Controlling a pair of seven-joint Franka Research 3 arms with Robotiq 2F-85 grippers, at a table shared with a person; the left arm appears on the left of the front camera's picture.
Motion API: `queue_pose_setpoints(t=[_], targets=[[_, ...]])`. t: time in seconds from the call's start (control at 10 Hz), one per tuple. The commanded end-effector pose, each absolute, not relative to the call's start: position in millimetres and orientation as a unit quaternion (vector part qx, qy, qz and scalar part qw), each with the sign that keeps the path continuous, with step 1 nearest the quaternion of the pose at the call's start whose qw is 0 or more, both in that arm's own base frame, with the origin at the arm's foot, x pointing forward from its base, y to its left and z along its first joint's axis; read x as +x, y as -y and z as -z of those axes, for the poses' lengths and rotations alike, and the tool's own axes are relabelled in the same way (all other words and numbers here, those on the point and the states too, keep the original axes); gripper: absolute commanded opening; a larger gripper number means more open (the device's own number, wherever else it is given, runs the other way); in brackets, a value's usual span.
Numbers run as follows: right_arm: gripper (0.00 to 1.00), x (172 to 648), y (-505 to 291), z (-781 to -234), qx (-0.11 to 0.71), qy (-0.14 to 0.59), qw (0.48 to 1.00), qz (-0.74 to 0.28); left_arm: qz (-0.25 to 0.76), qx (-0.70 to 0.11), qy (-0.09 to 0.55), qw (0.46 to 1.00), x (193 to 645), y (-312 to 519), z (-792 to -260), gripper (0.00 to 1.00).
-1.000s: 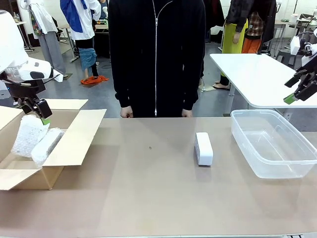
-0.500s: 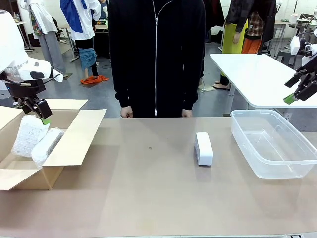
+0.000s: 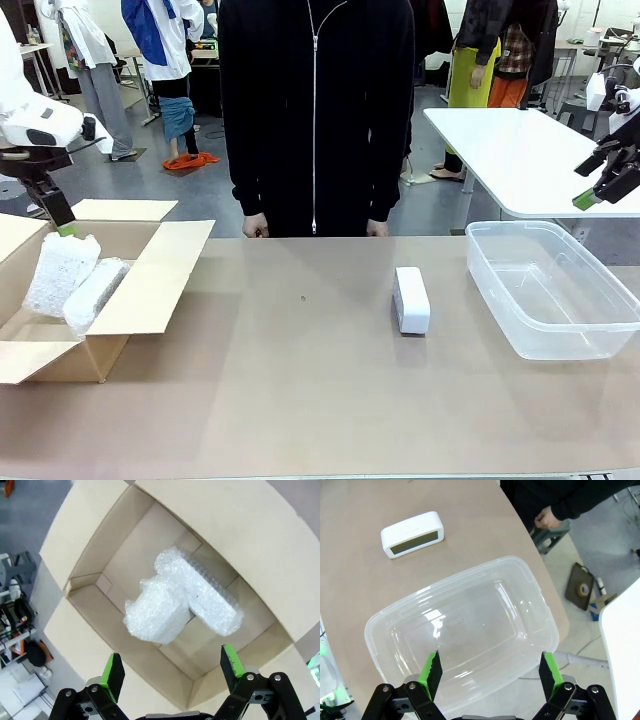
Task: Separate and place wrapped and unwrapped clocks.
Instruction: Pick up the Digital clock indicated by the person.
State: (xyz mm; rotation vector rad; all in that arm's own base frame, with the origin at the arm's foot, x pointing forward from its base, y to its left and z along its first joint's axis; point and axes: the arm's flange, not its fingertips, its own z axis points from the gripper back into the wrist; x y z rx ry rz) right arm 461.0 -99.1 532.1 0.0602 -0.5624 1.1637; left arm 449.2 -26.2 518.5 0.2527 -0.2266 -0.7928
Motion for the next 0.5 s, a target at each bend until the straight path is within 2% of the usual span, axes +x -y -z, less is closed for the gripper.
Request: queue_pose_setpoints(t=[0.0,0.4], targets=[[1.00,462.1,100.1,-530.6,0.034,0.266,0.796,-0.543,0.428,0.133,0.109,0.887,438.8,10.9,-519.6,1.00],[1.00,462.1,100.1,-530.6,0.034,0.266,0.796,-0.543,0.584,0.088,0.146,0.794,433.5,-39.4,-536.7,1.00]])
